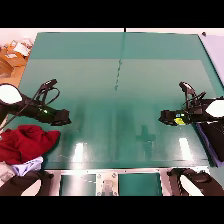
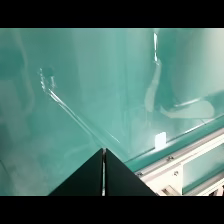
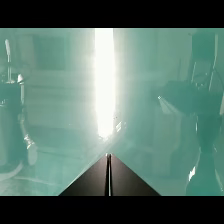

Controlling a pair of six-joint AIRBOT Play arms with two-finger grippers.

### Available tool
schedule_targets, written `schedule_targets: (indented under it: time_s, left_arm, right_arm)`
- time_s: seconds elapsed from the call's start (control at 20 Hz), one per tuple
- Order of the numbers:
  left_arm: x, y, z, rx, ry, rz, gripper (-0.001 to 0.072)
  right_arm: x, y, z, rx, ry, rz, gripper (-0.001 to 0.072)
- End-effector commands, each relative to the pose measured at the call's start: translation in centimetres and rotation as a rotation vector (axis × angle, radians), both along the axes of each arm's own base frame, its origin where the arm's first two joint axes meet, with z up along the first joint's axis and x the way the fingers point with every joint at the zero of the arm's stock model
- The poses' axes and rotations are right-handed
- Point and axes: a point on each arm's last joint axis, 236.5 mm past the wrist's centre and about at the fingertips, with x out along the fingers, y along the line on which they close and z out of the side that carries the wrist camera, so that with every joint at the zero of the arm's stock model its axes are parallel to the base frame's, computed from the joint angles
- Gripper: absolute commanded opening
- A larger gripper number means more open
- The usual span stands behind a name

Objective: Fold the shirts.

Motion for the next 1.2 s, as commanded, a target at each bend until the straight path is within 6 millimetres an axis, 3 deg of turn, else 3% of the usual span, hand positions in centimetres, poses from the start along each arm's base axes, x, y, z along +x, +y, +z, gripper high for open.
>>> schedule_targets:
  time_s: [0.0,0.05,0.1,0.15,0.3,0.35,0.4,0.5,0.6,0.7,0.8,0.85,1.0,1.15]
  left_arm:
    - [0.7,0.6,-0.2,0.026,-0.026,0.012,0.0024]
    - [0.9,1.2,-0.5,0.053,-0.033,0.017,0.0027]
    - [1.0,2.7,-1.2,0.121,-0.034,0.033,0.0226]
    - [1.2,5.4,-2.1,0.239,-0.027,0.075,0.0689]
    - [2.3,16.1,-2.4,0.687,-0.075,0.176,0.0712]
    - [3.1,18.7,-1.9,0.796,-0.116,0.202,0.0712]
    - [4.0,19.8,-1.7,0.840,-0.164,0.206,0.0712]
    - [5.2,19.0,-2.9,0.810,-0.226,0.191,0.0712]
    - [4.2,18.8,-5.2,0.798,-0.170,0.197,0.0711]
    - [0.0,19.6,-7.8,0.845,0.027,0.179,0.0712]
    - [-5.6,20.3,-7.9,0.900,0.282,0.156,0.0712]
    - [-7.3,20.5,-7.4,0.919,0.355,0.153,0.0695]
    - [-8.5,20.6,-7.4,0.930,0.406,0.153,0.0694]
    - [-9.9,20.2,-9.6,0.912,0.428,0.131,0.0691]
  right_arm:
    - [0.0,0.0,0.0,0.001,0.000,0.001,0.0018]
    - [0.0,0.0,0.0,0.000,0.000,0.001,0.0018]
    - [0.0,0.0,0.0,0.000,0.000,0.001,0.0018]
    - [0.0,0.0,0.0,0.000,0.000,0.001,0.0018]
    - [0.0,0.0,0.0,0.000,0.000,0.001,0.0018]
    - [0.0,0.0,0.0,0.000,0.000,0.001,0.0018]
    - [0.0,0.0,0.0,0.000,0.000,0.001,0.0018]
    - [0.0,0.0,0.0,0.000,0.000,0.001,0.0018]
    - [0.0,0.0,0.0,0.000,0.000,0.001,0.0018]
    - [0.0,0.0,0.0,0.000,0.000,0.001,0.0018]
    - [0.0,0.0,0.0,0.000,0.000,0.001,0.0018]
    - [0.0,0.0,0.0,0.000,0.000,0.001,0.0018]
    - [0.0,0.0,0.0,0.000,0.000,0.001,0.0018]
    - [0.0,0.0,0.0,0.000,0.000,0.001,0.0018]
